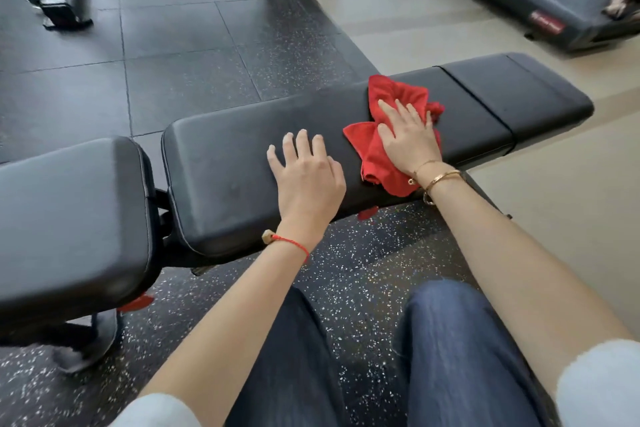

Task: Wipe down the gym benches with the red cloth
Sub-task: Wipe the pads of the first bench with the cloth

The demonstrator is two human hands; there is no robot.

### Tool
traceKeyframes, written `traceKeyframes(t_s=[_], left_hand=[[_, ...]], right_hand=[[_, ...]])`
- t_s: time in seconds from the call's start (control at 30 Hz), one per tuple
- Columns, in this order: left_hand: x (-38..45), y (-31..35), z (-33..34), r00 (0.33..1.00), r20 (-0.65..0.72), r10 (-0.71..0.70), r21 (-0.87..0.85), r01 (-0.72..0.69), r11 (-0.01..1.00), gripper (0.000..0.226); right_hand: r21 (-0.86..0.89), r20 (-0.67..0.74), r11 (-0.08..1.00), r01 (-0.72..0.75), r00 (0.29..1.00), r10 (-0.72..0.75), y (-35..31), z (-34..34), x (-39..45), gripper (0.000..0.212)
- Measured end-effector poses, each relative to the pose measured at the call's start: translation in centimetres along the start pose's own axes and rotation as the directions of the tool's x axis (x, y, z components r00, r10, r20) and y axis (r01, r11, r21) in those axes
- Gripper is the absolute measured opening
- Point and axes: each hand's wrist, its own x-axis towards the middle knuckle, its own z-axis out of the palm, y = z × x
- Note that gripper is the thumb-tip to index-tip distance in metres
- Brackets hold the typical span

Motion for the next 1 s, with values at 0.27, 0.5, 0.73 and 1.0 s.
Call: traceKeyframes(t_s=[0.27, 0.5, 0.73, 1.0], left_hand=[[-0.1, -0.2, 0.6, 0.999, -0.048, -0.007, -0.004, 0.007, 1.0, 0.047], [0.1, 0.8, 0.6, 0.998, -0.042, -0.043, 0.015, 0.044, 0.999, 0.045], [0.9, 2.4, 0.0, 0.98, -0.089, -0.18, -0.084, 0.172, 0.981, 0.031], [2.1, 5.9, 1.8, 0.919, -0.108, -0.38, -0.043, 0.377, 0.925, 0.042]], right_hand=[[0.082, -0.048, 0.973, 0.217, 0.976, -0.213, 6.3, -1.4, -2.9, 0.049], [0.011, 0.071, 0.999, 0.04, 0.997, -0.04, 7.7, -2.0, 5.5, 0.052], [0.091, 0.093, 0.812, 0.577, 0.807, -0.584, 1.5, -0.3, 1.9, 0.053], [0.098, 0.058, 0.859, 0.503, 0.859, -0.509, 10.8, -1.9, 3.2, 0.051]])
